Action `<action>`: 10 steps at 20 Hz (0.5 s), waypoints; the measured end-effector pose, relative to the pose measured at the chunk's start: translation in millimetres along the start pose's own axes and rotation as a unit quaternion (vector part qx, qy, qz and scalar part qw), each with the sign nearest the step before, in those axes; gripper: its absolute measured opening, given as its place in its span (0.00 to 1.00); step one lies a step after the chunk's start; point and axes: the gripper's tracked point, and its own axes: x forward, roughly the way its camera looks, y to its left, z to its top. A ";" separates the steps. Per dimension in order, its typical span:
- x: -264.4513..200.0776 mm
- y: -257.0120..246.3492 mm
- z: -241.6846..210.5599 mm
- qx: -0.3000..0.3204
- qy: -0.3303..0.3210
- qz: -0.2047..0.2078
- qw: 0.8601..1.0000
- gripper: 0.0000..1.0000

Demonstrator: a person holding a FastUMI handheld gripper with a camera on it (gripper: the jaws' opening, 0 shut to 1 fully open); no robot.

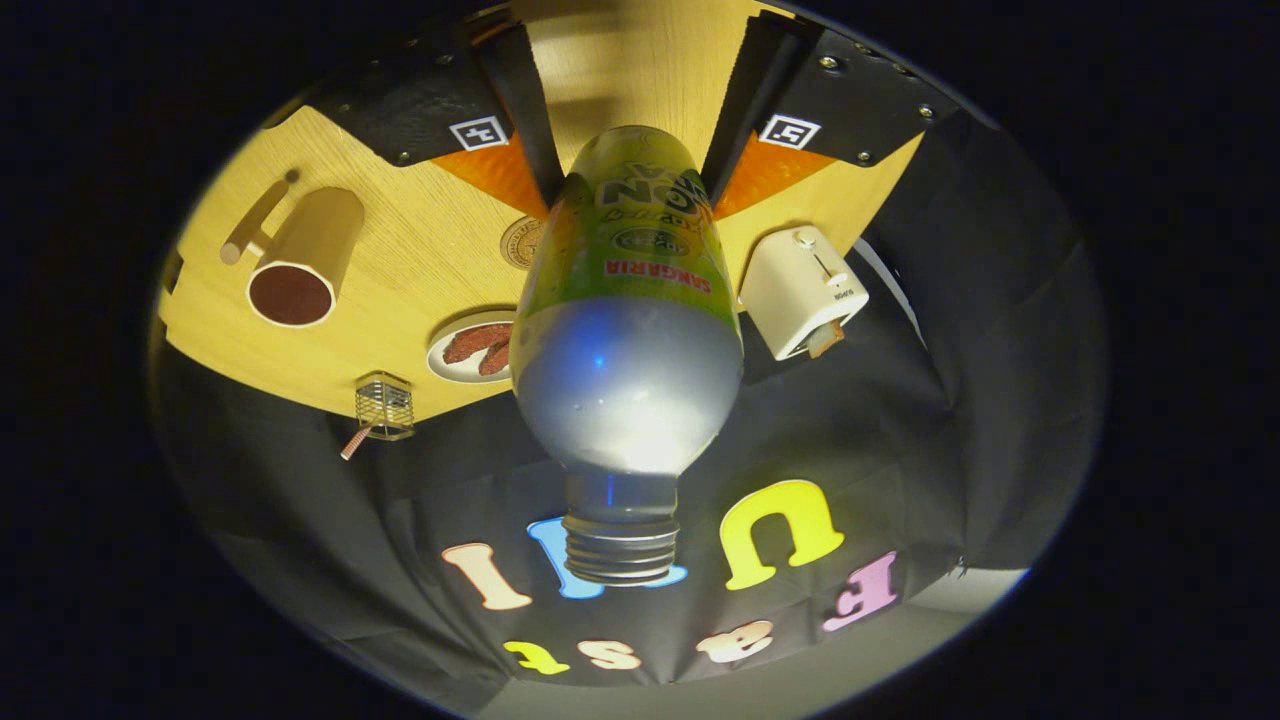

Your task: Take the bottle from table, then pour the juice into the cup, finally place the bottle on the coaster

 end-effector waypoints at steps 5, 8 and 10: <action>-4.4 -19.1 11.9 0.059 -0.011 0.004 0.998 0.76; -6.1 -32.6 20.9 0.111 -0.021 0.005 0.994 0.76; -5.2 -40.6 26.5 0.147 -0.029 0.007 0.989 0.76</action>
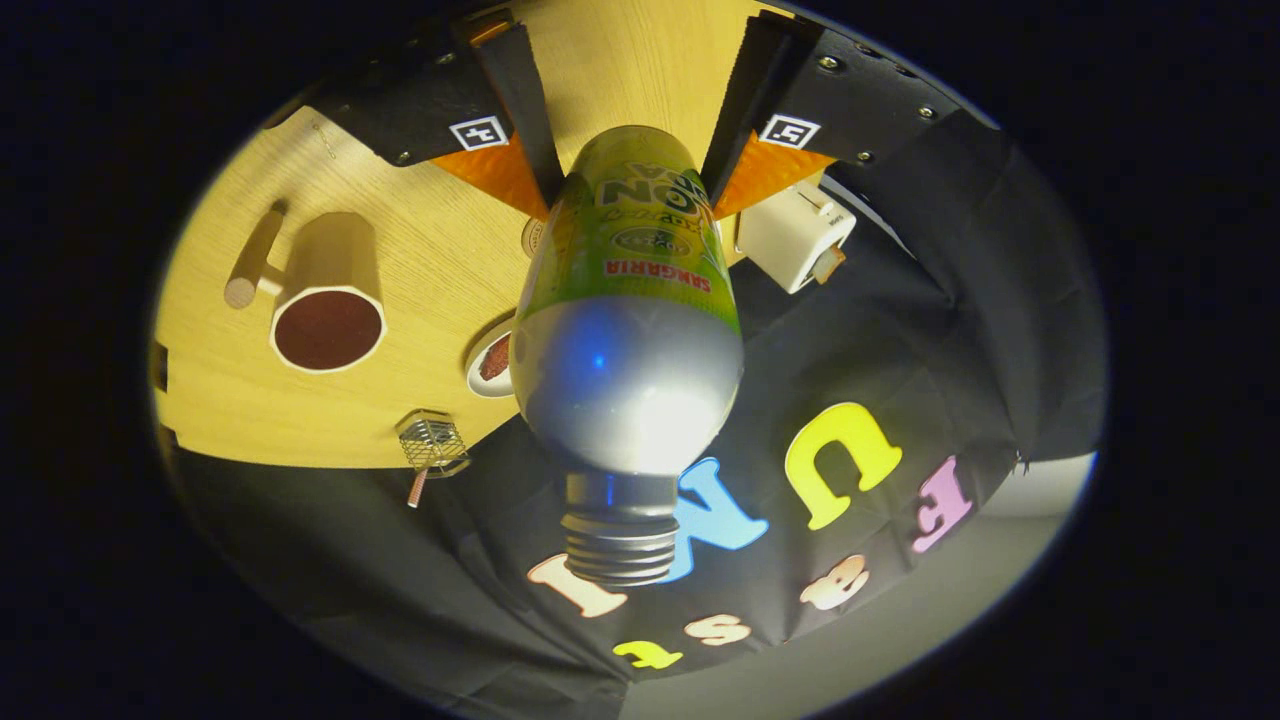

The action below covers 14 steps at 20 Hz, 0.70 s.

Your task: Take the bottle from table, then pour the juice into the cup, finally place the bottle on the coaster

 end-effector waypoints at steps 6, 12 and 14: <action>0.3 -18.8 -7.9 0.072 0.017 0.001 0.997 0.76; -1.3 -20.1 -19.8 0.167 0.040 0.015 0.985 0.76; -2.2 -23.8 -22.9 0.187 0.047 0.016 0.981 0.76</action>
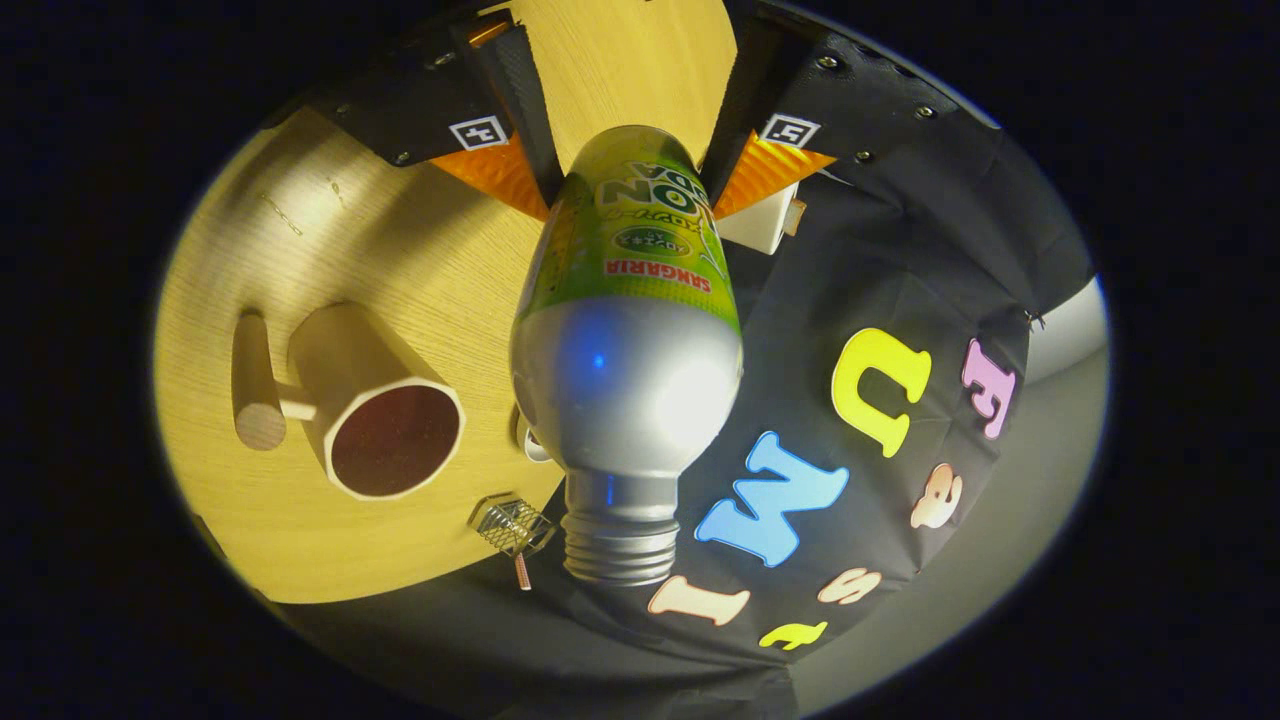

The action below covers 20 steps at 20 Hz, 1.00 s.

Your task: Take the bottle from table, then pour the juice into the cup, finally place the bottle on the coaster

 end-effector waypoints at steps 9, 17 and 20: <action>-1.4 -4.9 -2.4 0.107 0.025 0.019 0.994 0.76; 2.1 6.1 -9.3 0.186 0.053 0.036 0.980 0.76; 4.3 11.1 -8.6 0.216 0.058 0.041 0.974 0.76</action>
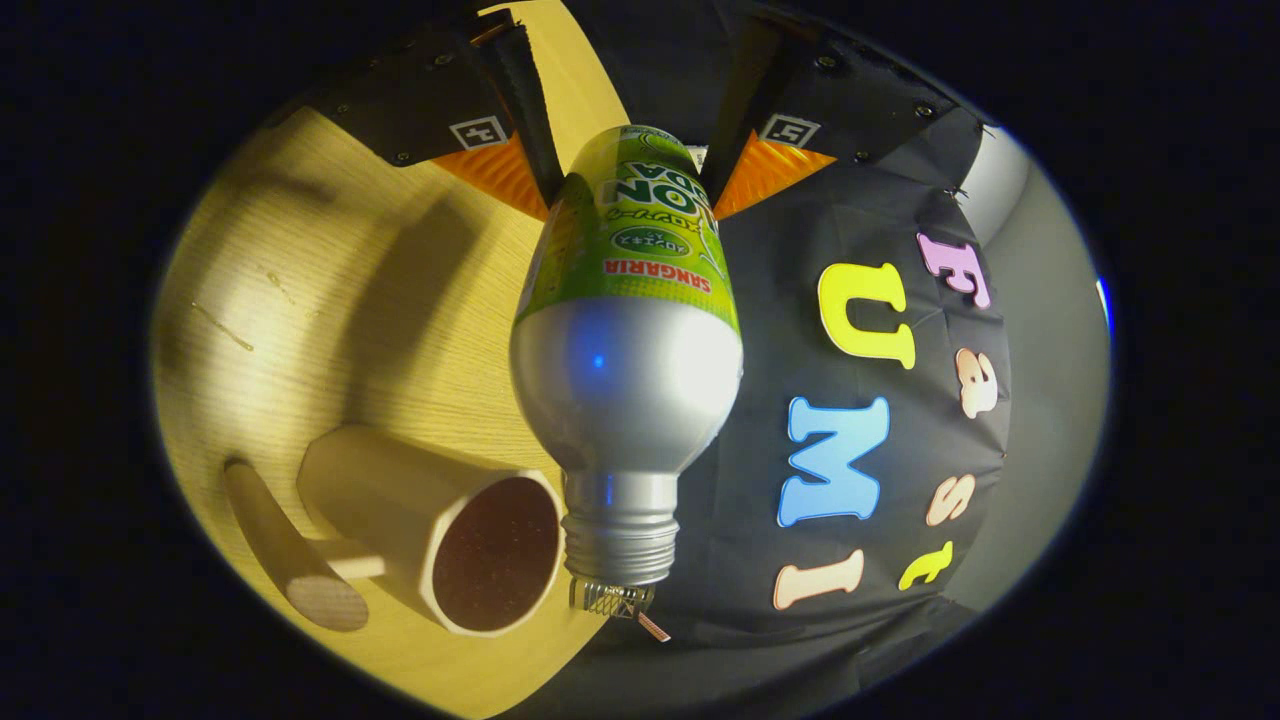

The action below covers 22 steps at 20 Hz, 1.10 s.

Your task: Take the bottle from table, then pour the juice into the cup, finally place the bottle on the coaster

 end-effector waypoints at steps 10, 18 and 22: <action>10.1 14.4 0.4 0.085 0.002 0.016 0.996 0.76; 13.7 25.4 4.3 0.118 0.000 0.028 0.993 0.76; 15.4 29.6 2.1 0.132 0.003 0.028 0.991 0.76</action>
